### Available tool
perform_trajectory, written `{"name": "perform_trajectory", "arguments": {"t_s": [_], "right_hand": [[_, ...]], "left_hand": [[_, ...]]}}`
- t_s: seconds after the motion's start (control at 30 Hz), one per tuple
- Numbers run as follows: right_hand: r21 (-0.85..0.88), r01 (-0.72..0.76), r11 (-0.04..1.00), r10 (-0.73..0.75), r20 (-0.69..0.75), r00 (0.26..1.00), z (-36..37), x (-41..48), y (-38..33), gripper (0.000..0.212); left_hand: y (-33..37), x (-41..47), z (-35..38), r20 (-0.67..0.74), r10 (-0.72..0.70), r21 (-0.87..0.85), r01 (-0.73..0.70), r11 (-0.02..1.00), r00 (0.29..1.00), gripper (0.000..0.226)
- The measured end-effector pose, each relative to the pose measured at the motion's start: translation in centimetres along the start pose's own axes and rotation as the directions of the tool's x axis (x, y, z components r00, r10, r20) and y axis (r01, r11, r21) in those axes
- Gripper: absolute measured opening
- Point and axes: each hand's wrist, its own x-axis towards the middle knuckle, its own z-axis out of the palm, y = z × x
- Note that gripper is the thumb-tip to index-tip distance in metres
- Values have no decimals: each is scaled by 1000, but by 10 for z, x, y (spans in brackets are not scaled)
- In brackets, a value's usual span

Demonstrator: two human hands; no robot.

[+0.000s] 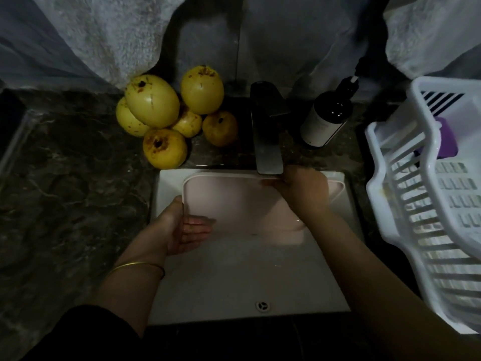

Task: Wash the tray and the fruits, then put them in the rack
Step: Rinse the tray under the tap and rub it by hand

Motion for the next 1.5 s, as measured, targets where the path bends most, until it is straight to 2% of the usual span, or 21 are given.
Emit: {"name": "perform_trajectory", "arguments": {"t_s": [0.13,0.3,0.4,0.57,0.67,0.77,0.87,0.93,1.0,1.07,1.13,1.17,1.27,1.37,1.43,1.5], "right_hand": [[87,-90,992,83,85,993,-4,10,4,38],[140,-71,988,59,87,994,-12,11,6,24],[120,-4,993,-3,56,998,-10,7,12,22],[9,184,983,-184,-31,983,-5,-4,17,17],[-20,255,967,-256,-98,962,-2,-15,17,20],[-11,290,957,-289,-148,946,-1,-28,13,22],[20,311,950,-304,-158,939,-1,-38,7,15],[63,294,954,-291,-48,955,-4,-43,4,17],[109,195,975,-209,143,967,-8,-51,0,19],[163,47,986,-103,359,928,-12,-59,-2,27],[216,-29,976,-80,477,875,-15,-65,-9,39],[200,-9,980,-96,507,857,-16,-67,-15,43],[20,182,983,-166,518,839,-6,-76,-40,47],[-25,195,981,-164,437,884,9,-83,-61,48],[-15,203,979,-173,470,866,16,-81,-63,49],[14,149,989,-131,554,822,18,-74,-54,51]], "left_hand": [[1,7,5,25,-17,14,17,1000,1000,79],[-1,13,14,48,-29,45,27,999,998,78],[-1,14,16,32,-14,58,12,998,999,73],[-8,12,12,-80,21,123,-11,992,997,42],[-14,9,7,-67,3,27,-2,1000,998,41],[-15,6,6,44,-24,-161,30,987,999,50],[-12,-4,9,143,64,-344,-11,939,988,42],[-10,-8,8,139,99,-452,-25,892,985,29],[-8,-7,5,92,79,-496,-23,868,993,19],[-10,-8,3,64,71,-457,-34,889,995,19],[-15,-11,2,74,90,-411,-52,910,993,20],[-18,-12,2,85,102,-393,-61,918,991,21],[-23,-12,3,109,117,-357,-71,931,987,22],[-23,-14,5,114,109,-314,-68,947,988,23],[-25,-17,2,136,120,-279,-78,957,983,24],[-29,-17,-5,157,159,-261,-114,959,975,23]]}}
